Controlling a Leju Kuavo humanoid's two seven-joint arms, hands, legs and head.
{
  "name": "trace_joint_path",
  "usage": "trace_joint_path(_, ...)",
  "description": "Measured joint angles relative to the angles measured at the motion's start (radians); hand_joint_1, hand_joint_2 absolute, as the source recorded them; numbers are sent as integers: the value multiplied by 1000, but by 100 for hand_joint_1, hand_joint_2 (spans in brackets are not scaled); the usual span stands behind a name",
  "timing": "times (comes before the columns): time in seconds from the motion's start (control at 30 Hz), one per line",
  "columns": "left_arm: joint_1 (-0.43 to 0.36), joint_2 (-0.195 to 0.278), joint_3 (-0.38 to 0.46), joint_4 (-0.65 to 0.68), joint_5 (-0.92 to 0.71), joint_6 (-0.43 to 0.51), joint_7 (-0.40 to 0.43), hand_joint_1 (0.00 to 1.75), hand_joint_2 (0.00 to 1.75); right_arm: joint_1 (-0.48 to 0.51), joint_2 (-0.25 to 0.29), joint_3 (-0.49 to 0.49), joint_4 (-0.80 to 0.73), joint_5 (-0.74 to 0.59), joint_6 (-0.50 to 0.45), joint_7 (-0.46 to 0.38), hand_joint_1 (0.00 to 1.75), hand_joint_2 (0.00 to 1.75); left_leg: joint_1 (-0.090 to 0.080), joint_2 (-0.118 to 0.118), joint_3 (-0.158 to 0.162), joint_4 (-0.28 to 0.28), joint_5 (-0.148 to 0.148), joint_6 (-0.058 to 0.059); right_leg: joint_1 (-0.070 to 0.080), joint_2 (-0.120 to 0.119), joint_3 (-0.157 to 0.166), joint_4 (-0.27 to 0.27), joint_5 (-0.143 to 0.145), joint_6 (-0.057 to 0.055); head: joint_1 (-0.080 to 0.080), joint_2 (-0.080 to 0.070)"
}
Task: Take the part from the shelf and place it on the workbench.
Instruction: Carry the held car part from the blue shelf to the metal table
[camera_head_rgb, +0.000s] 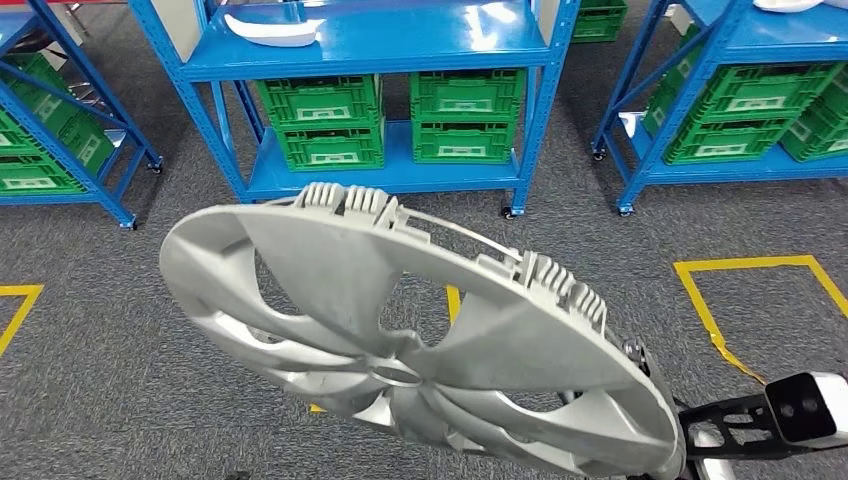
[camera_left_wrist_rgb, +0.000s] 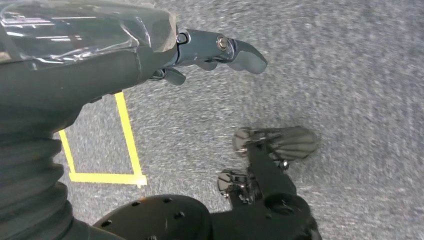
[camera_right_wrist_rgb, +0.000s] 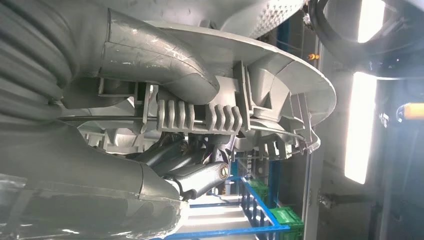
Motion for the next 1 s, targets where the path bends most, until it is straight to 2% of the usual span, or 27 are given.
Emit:
trace_joint_path(0.03, 1, 0, 0, 0, -1, 0, 0, 0, 175, 5, 0, -1, -3, 2, 2, -2, 175, 175, 2, 0, -7, 32, -24, -2, 0, 0, -4, 1, 4, 0, 0, 0)
trace_joint_path(0.1, 2, 0, 0, 0, -2, 0, 0, 0, 175, 6, 0, -1, -4, 2, 3, -2, 175, 175, 2, 0, -11, 48, -33, -4, 0, 0, -6, 1, 6, -1, 0, 0)
trace_joint_path(0.17, 2, 0, 0, 0, -2, 0, 0, 0, 175, 11, 1, -2, -5, 5, 5, -5, 175, 175, 4, 0, -19, 97, -53, -7, 0, 0, -15, 3, 12, 0, 0, 0)
trace_joint_path(0.2, 2, 0, 0, 0, -1, 1, -2, 0, 175, 15, 2, -2, -7, 7, 8, -6, 175, 175, 8, 0, 11, 93, -40, -8, 0, 1, -34, 10, 21, 3, 0, 0)
trace_joint_path(0.23, 2, 0, 0, 0, 1, 1, -3, 0, 175, 18, 4, -3, -9, 9, 11, -8, 175, 175, 12, 0, 58, 64, -24, -9, 0, 2, -53, 18, 32, 7, 0, 0)
trace_joint_path(0.3, 0, 0, 2, 0, 7, 2, -8, 0, 175, 20, 6, -2, -13, 8, 15, -8, 175, 175, 13, -3, 182, -77, 2, -3, 1, 3, -89, 30, 55, 20, 0, 0)
trace_joint_path(0.33, -1, 0, 4, 0, 9, 3, -9, 0, 175, 17, 5, -2, -14, 5, 16, -8, 175, 175, 9, -5, 210, -124, -7, 2, 1, 3, -93, 30, 63, 27, 0, 0)
trace_joint_path(0.37, -2, 1, 6, 0, 10, 4, -10, 0, 175, 11, 5, -2, -14, 0, 16, -8, 175, 175, 4, -6, 219, -147, -14, 8, 0, 2, -97, 29, 71, 34, 1, 0)
trace_joint_path(0.43, -2, 3, 8, 0, 13, 4, -11, 0, 175, -6, 5, -1, -11, -13, 15, -8, 175, 175, -1, -3, 209, -158, 2, 25, -4, 2, -104, 27, 83, 46, 1, 0)
trace_joint_path(0.47, -4, 4, 8, 0, 15, 4, -11, 0, 175, -16, 4, -1, -8, -19, 14, -7, 175, 175, -1, -1, 201, -162, 14, 35, -6, 2, -112, 37, 71, 47, 2, 0)
trace_joint_path(0.5, -6, 5, 9, -1, 16, 4, -10, 0, 175, -27, 3, 0, -5, -25, 12, -7, 175, 175, 0, 2, 189, -166, 28, 44, -6, 3, -124, 63, 42, 43, 3, 0)
trace_joint_path(0.53, -9, 6, 11, -3, 16, 5, -9, 0, 175, -36, 3, 0, -1, -29, 9, -6, 175, 175, 1, 4, 176, -168, 43, 51, -7, 4, -141, 111, -3, 36, 5, 0)
trace_joint_path(0.57, -11, 8, 13, -5, 16, 5, -6, 0, 175, -44, 2, 0, 2, -33, 7, -6, 175, 175, -1, 5, 159, -168, 56, 56, -7, 4, -159, 176, -52, 31, 6, 0)
trace_joint_path(0.6, -12, 9, 15, -7, 16, 6, -4, 0, 175, -49, 1, 1, 6, -36, 5, -6, 175, 175, -2, 5, 141, -167, 70, 58, -7, 4, -174, 245, -89, 30, 6, 0)
trace_joint_path(0.63, -11, 10, 17, -8, 16, 7, -2, 0, 175, -53, 1, 1, 10, -39, 5, -5, 175, 175, -3, 5, 123, -166, 83, 58, -7, 4, -180, 300, -106, 35, 7, 0)
trace_joint_path(0.67, -11, 11, 20, -9, 16, 8, 1, 0, 175, -56, 1, 2, 14, -40, 5, -5, 175, 175, -4, 5, 105, -164, 96, 57, -8, 4, -172, 328, -101, 45, 7, 0)
trace_joint_path(0.7, -11, 12, 22, -10, 16, 8, 2, 0, 175, -59, 0, 2, 18, -41, 5, -4, 175, 175, -3, 6, 86, -162, 109, 54, -8, 4, -148, 320, -79, 57, 7, 0)
trace_joint_path(0.73, -11, 12, 23, -11, 16, 8, 3, 0, 175, -64, 1, 2, 21, -41, 5, -4, 175, 175, -3, 5, 67, -157, 121, 51, -8, 4, -106, 276, -54, 66, 7, 0)
trace_joint_path(0.77, -10, 13, 24, -12, 16, 8, 4, 0, 175, -69, 1, 3, 25, -41, 5, -3, 175, 175, -3, 5, 50, -150, 131, 47, -8, 4, -49, 204, -43, 69, 7, 0)
trace_joint_path(0.8, -10, 13, 25, -12, 16, 8, 4, 0, 175, -75, 1, 4, 27, -40, 4, -3, 175, 175, -4, 5, 34, -142, 141, 42, -6, 4, 8, 119, -48, 65, 6, 0)
trace_joint_path(0.83, -10, 14, 26, -12, 16, 8, 5, 0, 175, -80, 2, 4, 29, -40, 4, -3, 175, 175, -5, 4, 24, -137, 151, 37, -4, 5, 47, 54, -59, 57, 5, 0)
trace_joint_path(0.87, -9, 14, 26, -12, 16, 8, 6, 0, 175, -83, 2, 4, 31, -40, 4, -3, 175, 175, -6, 4, 17, -134, 162, 32, -2, 5, 67, 15, -72, 49, 5, 0)
trace_joint_path(0.93, -7, 16, 27, -13, 16, 8, 7, 0, 175, -84, 4, 4, 35, -39, 4, -2, 175, 175, -3, 2, 10, -135, 180, 21, -1, 5, 56, 7, -67, 34, 4, 0)
trace_joint_path(0.97, -5, 17, 27, -13, 16, 7, 8, 0, 175, -84, 4, 4, 37, -39, 4, -2, 175, 175, -1, 1, 6, -130, 170, 14, -3, 3, 47, 9, -57, 26, 4, 0)
trace_joint_path(1.0, -2, 17, 27, -12, 15, 7, 8, 0, 175, -85, 6, 5, 39, -38, 4, -2, 175, 175, 2, 0, 1, -112, 140, 8, -5, 2, 37, 9, -46, 17, 4, 0)
